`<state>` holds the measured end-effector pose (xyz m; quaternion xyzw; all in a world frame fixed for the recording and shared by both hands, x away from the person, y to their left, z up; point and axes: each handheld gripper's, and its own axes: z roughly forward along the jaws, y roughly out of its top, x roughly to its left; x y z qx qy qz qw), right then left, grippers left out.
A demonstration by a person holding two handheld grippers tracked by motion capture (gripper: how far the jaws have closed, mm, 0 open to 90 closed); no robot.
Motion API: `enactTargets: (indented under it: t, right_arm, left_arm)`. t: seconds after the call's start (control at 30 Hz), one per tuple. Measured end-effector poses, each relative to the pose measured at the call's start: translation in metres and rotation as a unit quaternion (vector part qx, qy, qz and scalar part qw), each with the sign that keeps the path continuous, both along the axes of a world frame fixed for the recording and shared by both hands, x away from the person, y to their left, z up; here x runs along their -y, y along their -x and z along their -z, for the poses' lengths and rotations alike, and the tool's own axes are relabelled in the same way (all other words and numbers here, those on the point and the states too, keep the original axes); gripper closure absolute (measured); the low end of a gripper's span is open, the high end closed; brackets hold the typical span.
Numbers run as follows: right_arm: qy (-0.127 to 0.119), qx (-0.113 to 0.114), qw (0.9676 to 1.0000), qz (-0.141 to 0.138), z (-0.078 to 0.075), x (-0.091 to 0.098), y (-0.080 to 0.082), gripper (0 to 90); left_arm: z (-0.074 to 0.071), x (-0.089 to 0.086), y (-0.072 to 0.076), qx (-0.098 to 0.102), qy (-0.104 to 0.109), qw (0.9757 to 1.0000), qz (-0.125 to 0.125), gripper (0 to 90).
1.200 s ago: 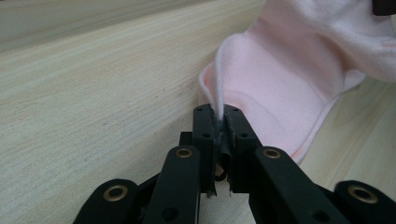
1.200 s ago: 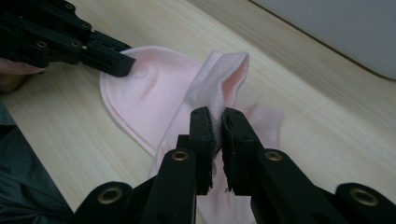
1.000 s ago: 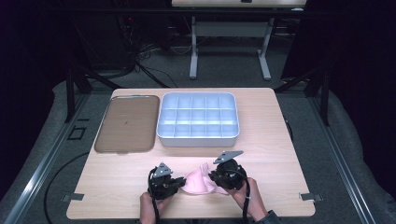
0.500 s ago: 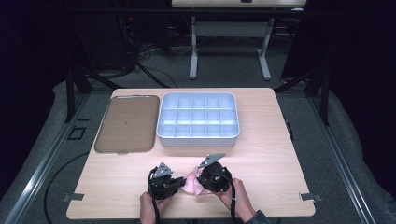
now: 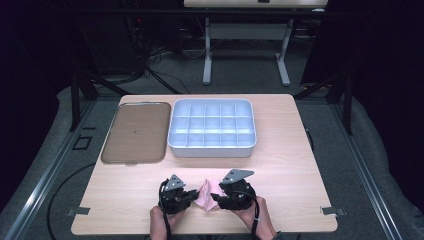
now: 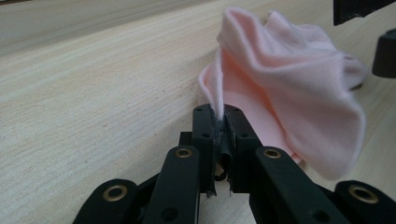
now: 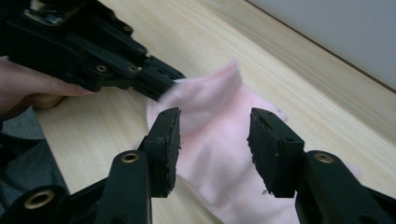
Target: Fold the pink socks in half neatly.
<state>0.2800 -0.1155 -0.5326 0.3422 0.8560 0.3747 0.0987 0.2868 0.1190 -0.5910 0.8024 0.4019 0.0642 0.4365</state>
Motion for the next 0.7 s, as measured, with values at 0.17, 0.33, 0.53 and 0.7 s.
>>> enactTargets:
  t: [0.17,0.33,0.53,0.7]
  right_arm:
    - [0.024,-0.010,0.9995,0.015,0.010,0.003,-0.005,53.8]
    - [0.097,-0.010,0.9949,0.024,0.029,-0.007,-0.008,51.7]
    - [0.094,-0.020,0.9949,0.032,0.033,-0.005,-0.011,44.5]
    - [0.085,-0.023,0.9955,0.037,0.035,-0.002,-0.012,41.7]
  left_arm:
    - [0.000,0.000,0.000,0.002,-0.003,1.0000,-0.002,84.0]
    - [0.000,0.001,0.001,0.004,-0.005,1.0000,-0.001,83.8]
    - [0.000,-0.001,0.000,0.001,-0.001,1.0000,-0.002,81.9]
    - [-0.002,-0.005,-0.003,-0.010,0.003,0.9999,-0.009,71.1]
